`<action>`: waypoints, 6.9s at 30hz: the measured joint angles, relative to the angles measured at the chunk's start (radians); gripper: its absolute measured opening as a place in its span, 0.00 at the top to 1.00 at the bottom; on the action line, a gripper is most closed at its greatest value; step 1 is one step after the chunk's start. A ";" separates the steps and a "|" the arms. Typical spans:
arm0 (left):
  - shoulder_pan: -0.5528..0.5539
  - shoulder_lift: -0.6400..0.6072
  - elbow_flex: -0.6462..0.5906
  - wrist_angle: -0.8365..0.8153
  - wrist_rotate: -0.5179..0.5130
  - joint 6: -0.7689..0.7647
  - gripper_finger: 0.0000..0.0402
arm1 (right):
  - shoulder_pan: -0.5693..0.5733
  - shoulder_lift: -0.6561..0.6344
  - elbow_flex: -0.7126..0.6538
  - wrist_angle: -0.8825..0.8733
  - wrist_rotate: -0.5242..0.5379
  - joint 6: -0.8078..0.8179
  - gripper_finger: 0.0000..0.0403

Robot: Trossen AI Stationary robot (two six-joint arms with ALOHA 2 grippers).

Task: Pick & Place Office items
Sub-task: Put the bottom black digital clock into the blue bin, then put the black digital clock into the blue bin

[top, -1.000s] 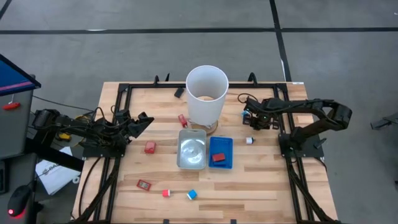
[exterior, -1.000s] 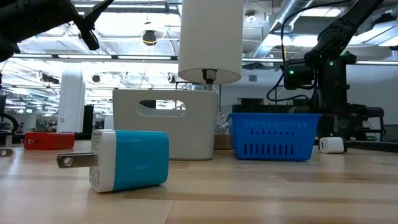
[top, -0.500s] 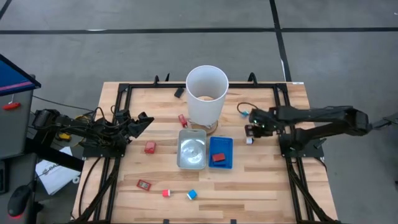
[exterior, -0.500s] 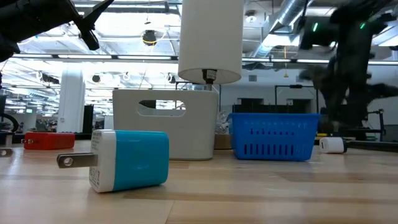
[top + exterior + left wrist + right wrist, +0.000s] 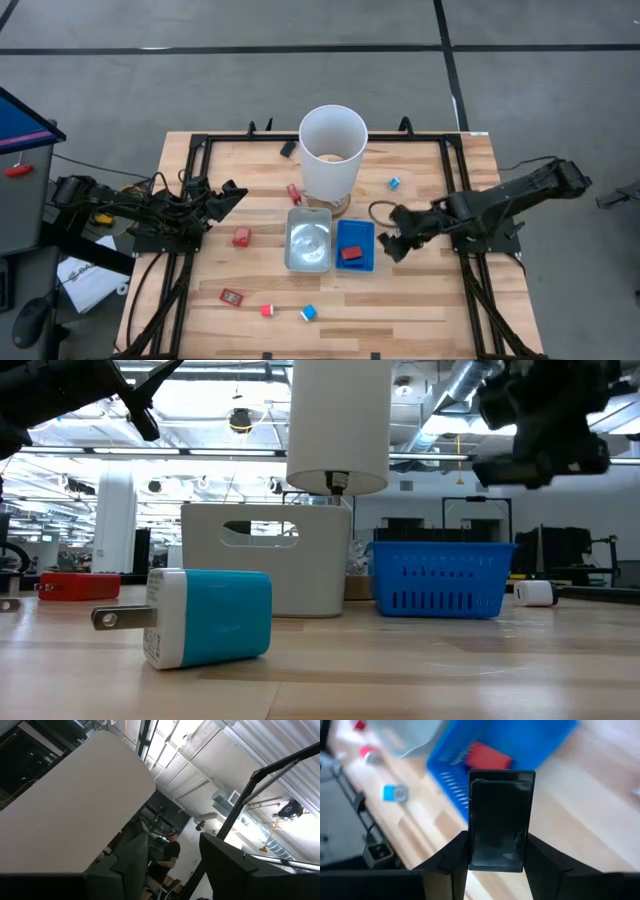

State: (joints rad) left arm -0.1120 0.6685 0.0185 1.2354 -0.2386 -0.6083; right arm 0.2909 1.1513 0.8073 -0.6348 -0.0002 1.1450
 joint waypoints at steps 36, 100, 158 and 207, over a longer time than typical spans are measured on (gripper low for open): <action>-0.001 0.000 0.000 0.001 0.029 -0.020 0.56 | -0.117 0.637 0.524 -0.238 -0.004 -0.878 0.63; 0.011 0.023 0.337 -0.685 -0.122 0.383 0.56 | 0.462 0.247 0.468 -0.592 0.490 0.397 0.54; 0.838 1.078 1.150 -1.635 0.141 0.253 0.14 | 0.632 0.016 0.470 -0.854 0.856 0.863 0.54; 0.841 1.221 1.270 -1.700 0.111 0.362 0.26 | 0.597 -0.035 0.470 -0.846 0.900 0.788 0.54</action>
State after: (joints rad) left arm 0.7292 1.8894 1.2883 -0.4646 -0.1280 -0.2466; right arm 0.8875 1.1168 1.2778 -1.4807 0.8997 1.9331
